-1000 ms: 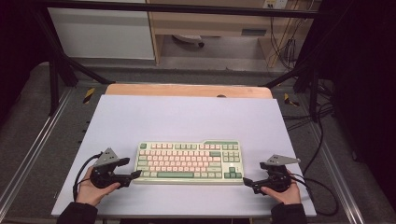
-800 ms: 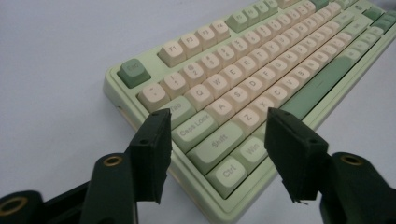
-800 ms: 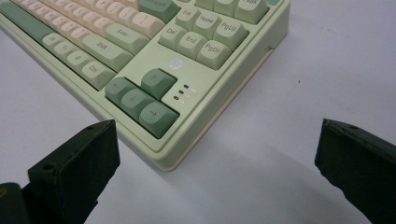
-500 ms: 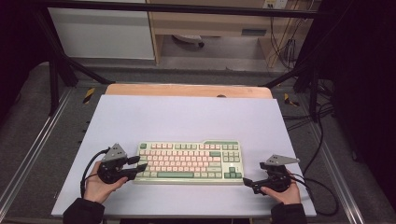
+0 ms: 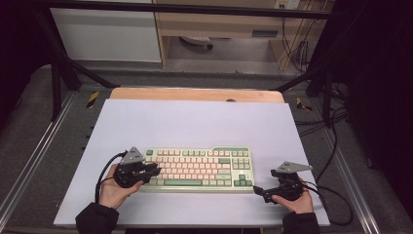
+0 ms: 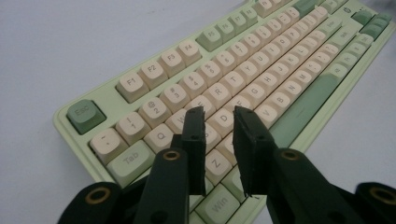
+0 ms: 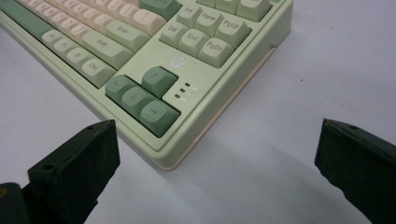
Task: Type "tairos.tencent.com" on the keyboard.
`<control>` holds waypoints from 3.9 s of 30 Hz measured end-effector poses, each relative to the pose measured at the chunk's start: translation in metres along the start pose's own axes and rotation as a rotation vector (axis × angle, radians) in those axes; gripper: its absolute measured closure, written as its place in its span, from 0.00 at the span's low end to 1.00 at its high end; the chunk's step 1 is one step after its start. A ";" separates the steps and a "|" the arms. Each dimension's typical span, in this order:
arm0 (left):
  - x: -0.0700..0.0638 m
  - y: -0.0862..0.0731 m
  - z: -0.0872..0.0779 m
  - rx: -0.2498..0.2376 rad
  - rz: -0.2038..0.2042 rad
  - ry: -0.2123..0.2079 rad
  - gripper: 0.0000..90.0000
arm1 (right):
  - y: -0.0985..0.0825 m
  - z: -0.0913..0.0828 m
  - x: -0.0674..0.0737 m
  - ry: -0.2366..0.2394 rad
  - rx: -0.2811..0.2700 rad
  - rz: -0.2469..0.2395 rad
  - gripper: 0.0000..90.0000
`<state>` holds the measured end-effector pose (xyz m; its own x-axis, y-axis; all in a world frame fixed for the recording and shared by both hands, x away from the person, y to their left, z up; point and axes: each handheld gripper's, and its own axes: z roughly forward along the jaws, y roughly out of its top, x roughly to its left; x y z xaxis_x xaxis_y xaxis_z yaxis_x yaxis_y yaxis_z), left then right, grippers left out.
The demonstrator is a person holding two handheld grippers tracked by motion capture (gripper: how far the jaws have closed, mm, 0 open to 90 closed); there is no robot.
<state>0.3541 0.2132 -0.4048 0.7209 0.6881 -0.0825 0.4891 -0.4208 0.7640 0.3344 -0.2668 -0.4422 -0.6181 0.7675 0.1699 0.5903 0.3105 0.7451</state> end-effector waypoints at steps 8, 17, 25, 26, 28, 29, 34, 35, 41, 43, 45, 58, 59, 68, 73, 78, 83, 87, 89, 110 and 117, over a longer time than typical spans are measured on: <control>-0.006 0.008 0.014 0.029 0.009 -0.011 0.90 | 0.000 0.001 0.000 0.001 0.006 -0.002 0.00; -0.012 0.020 0.028 0.034 0.013 -0.013 0.98 | 0.000 0.000 0.000 0.003 0.006 -0.003 0.00; -0.015 0.029 0.038 0.033 0.010 -0.026 1.00 | 0.000 0.001 0.000 0.006 0.008 -0.003 0.00; -0.016 0.029 0.040 0.032 0.012 -0.025 1.00 | 0.000 0.001 0.000 0.006 0.008 -0.002 0.00; -0.018 0.032 0.045 0.032 0.014 -0.027 1.00 | 0.000 0.001 0.000 0.007 0.009 -0.002 0.00; -0.019 0.032 0.047 0.034 0.018 -0.024 1.00 | 0.000 0.001 0.001 0.007 0.007 0.001 0.00; -0.020 0.034 0.055 0.040 0.020 -0.016 1.00 | -0.001 0.002 0.001 0.006 0.004 -0.003 0.01; -0.020 0.034 0.059 0.044 0.023 -0.006 1.00 | -0.001 0.002 0.001 0.006 0.004 -0.003 0.00; -0.019 0.032 0.065 0.045 0.032 0.009 1.00 | 0.000 0.001 0.000 0.007 0.008 -0.004 0.00; -0.019 0.032 0.065 0.045 0.032 0.010 1.00 | 0.000 0.001 0.001 0.006 0.008 -0.001 0.00; -0.019 0.032 0.067 0.048 0.033 0.009 1.00 | 0.000 0.001 0.001 0.007 0.009 -0.003 0.00; -0.019 0.029 0.071 0.046 0.035 0.000 1.00 | -0.001 0.002 0.001 0.007 0.008 -0.008 0.00; -0.019 0.029 0.071 0.047 0.038 0.000 1.00 | -0.001 0.002 0.001 0.007 0.008 -0.009 0.00; -0.020 0.030 0.062 0.030 0.043 -0.007 1.00 | -0.001 0.002 0.000 0.006 0.010 -0.016 0.00; -0.020 0.030 0.054 0.014 0.045 -0.011 1.00 | -0.001 0.002 0.000 0.006 0.011 -0.016 0.00; -0.019 0.028 0.047 0.012 0.047 -0.010 1.00 | -0.001 0.002 0.000 0.006 0.010 -0.016 0.00; -0.017 0.026 0.041 0.010 0.054 -0.006 1.00 | -0.001 0.002 0.001 0.006 0.011 -0.016 0.00; -0.015 0.024 0.035 0.009 0.053 -0.003 1.00 | -0.001 0.002 0.001 0.005 0.011 -0.014 0.00; -0.014 0.023 0.034 0.008 0.051 -0.002 1.00 | -0.001 0.002 0.001 0.005 0.012 -0.012 0.00; 0.003 -0.001 0.017 0.022 0.015 0.042 1.00 | -0.001 0.002 0.001 0.008 0.012 -0.015 0.00; 0.010 -0.009 0.017 0.037 -0.001 0.051 1.00 | -0.001 0.002 0.001 0.008 0.018 -0.007 0.00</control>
<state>0.3648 0.2138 -0.4234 0.6951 0.7172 -0.0502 0.5083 -0.4409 0.7397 0.3343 -0.2648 -0.4444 -0.6269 0.7604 0.1699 0.5947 0.3261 0.7349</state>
